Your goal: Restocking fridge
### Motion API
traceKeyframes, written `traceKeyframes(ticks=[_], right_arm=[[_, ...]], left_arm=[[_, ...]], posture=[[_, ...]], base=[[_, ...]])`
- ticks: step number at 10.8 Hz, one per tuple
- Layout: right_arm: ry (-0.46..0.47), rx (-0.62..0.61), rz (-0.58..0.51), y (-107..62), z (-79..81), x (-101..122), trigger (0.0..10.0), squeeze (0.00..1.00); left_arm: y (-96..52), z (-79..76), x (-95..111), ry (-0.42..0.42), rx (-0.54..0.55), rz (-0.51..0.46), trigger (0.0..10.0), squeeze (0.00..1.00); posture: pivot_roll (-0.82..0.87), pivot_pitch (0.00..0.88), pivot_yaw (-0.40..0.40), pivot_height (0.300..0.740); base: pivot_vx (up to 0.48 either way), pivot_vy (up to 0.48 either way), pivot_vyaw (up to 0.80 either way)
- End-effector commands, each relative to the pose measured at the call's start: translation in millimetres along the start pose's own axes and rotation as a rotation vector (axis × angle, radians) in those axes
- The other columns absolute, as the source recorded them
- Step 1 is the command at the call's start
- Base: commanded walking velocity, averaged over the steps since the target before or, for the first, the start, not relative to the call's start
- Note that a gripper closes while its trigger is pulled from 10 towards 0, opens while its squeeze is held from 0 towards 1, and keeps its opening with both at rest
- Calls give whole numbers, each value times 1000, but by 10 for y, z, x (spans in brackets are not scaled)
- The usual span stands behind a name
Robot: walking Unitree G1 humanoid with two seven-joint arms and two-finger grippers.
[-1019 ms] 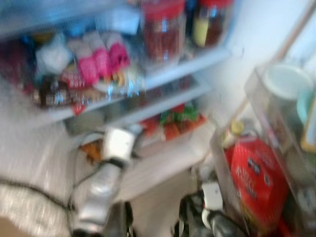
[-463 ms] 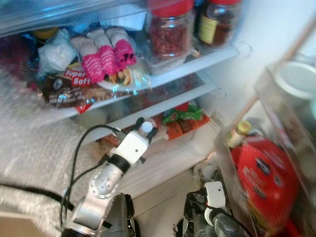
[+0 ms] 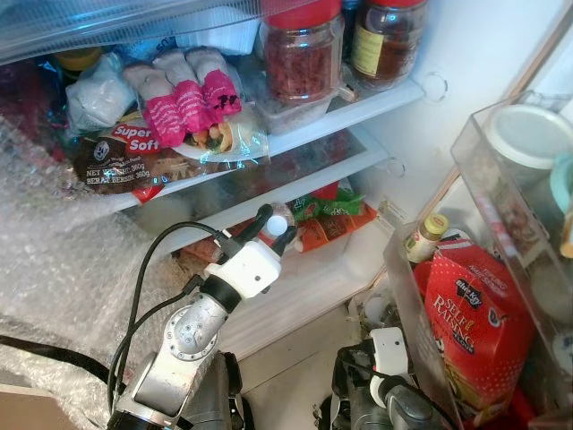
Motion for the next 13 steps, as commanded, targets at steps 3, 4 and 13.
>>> traceKeyframes(ticks=[3, 4, 13], right_arm=[[33, -21, 177, -155, -27, -472, 10000, 0], [33, -21, 177, -155, -27, -472, 10000, 0], [43, -18, 162, -147, -14, -453, 10000, 0]], left_arm=[[1, 8, 78, 21, 7, -39, 10000, 0], [1, 8, 78, 22, 7, -39, 10000, 0], [-49, 105, -62, 93, 108, 5, 10000, 0]], posture=[[-35, 266, 2, 612], [-35, 266, 2, 612], [-38, 267, 1, 612]], base=[[0, 0, 0], [0, 0, 0], [0, 0, 0]])
Point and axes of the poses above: a point about 5 cm out from each wrist's last joint towards the gripper, its own y axis pointing out of the wrist towards the gripper, its own x axis along the axis of the wrist's last joint, z = x × y, the point moved 1 cm from there along y, pointing out of the wrist towards the gripper, and after that the axes turned 7 degrees about y, right-handed, at the moved point
